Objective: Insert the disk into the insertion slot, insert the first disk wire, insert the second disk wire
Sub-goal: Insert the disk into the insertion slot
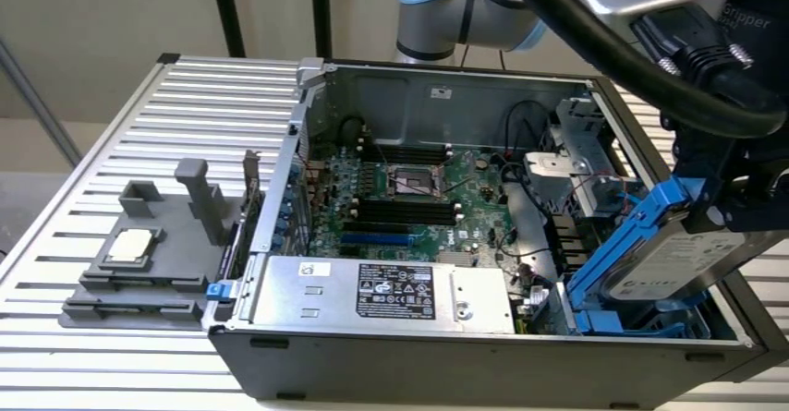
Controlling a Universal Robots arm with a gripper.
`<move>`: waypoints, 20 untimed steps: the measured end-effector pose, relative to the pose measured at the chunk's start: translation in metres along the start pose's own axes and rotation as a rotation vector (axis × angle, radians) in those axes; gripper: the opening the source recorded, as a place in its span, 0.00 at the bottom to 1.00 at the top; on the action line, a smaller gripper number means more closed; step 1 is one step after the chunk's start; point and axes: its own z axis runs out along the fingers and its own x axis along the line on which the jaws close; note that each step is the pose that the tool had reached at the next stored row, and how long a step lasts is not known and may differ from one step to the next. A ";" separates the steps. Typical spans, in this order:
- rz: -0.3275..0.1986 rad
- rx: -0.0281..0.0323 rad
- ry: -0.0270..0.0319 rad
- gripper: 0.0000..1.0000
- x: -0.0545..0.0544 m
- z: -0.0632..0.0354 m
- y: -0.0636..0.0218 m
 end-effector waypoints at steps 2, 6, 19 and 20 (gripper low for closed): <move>0.000 -0.0013 0.0000 0.32 0.000 0.0011 0.0001; 0.000 -0.0030 0.0002 0.32 0.000 0.0024 -0.0004; 0.000 -0.0049 0.0000 0.32 -0.002 0.0074 0.0002; 0.000 -0.0049 0.0000 0.32 -0.002 0.0079 0.0003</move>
